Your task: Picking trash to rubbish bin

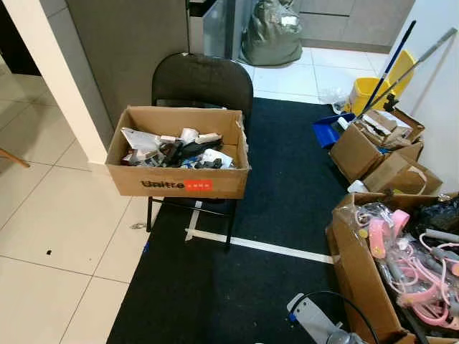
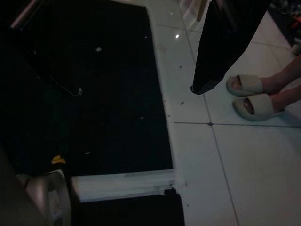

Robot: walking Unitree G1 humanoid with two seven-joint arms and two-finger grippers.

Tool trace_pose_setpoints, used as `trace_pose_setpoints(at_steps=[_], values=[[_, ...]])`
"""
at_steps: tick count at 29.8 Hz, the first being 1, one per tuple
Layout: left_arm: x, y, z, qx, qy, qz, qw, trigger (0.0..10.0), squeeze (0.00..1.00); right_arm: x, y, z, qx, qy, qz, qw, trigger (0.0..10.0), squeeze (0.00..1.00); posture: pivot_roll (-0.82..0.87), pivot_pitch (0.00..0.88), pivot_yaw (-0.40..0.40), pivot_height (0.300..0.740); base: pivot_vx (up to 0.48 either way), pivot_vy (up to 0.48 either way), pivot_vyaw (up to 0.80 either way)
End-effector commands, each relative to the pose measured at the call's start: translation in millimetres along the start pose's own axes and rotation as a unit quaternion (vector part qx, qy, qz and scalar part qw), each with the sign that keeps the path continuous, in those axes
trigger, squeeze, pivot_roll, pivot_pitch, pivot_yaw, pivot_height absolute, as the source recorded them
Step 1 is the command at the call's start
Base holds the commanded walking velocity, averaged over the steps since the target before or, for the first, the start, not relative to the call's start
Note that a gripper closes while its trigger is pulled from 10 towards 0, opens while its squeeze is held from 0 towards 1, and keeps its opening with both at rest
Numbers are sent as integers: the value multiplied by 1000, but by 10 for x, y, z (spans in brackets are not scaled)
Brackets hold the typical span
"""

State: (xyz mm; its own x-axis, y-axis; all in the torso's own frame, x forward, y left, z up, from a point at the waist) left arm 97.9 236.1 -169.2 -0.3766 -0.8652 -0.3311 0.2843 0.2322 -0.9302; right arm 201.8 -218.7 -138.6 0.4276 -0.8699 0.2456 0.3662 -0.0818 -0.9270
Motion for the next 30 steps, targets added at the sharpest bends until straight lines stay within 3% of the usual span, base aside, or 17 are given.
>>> trace_pose_setpoints(at_steps=[1, 5, 9, 30], values=[[54, -5, -24, -2, 5, -9, 1000, 10000, 0, -13, 1, -65, -9, -5, 3, 1000, 10000, 0, 73, 86, -30, 740, 0, 0, 0], [79, -3, 31, 4, 19, -13, 1000, 10000, 0, 15, -2, -38, -7, -9, 2, 1000, 10000, 0, 76, 87, -24, 740, 0, 0, 0], [104, -3, 84, 12, 43, -15, 999, 10000, 0, 8, -2, -7, -6, -9, 4, 1000, 10000, 0, 76, 87, -24, 740, 0, 0, -731], [62, -8, -41, 5, 50, -15, 999, 10000, 0, -130, 9, -21, -12, -26, 20, 999, 10000, 0, 111, 101, -16, 740, 0, 0, -769]])
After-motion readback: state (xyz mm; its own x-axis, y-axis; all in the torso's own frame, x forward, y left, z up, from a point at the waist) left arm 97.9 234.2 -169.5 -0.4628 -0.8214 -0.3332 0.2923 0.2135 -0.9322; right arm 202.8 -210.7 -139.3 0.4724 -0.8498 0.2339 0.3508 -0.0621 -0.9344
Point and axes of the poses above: a point about 5 cm out from each wrist's last joint towards the gripper, its own y axis pointing out of the wrist towards the gripper, its own z axis along the axis of the wrist's last joint, x = y × z, the point moved 6 cm from there along y, pointing out of the wrist towards the gripper, and after that the axes turned 10 degrees about y, right-handed, at the moved point
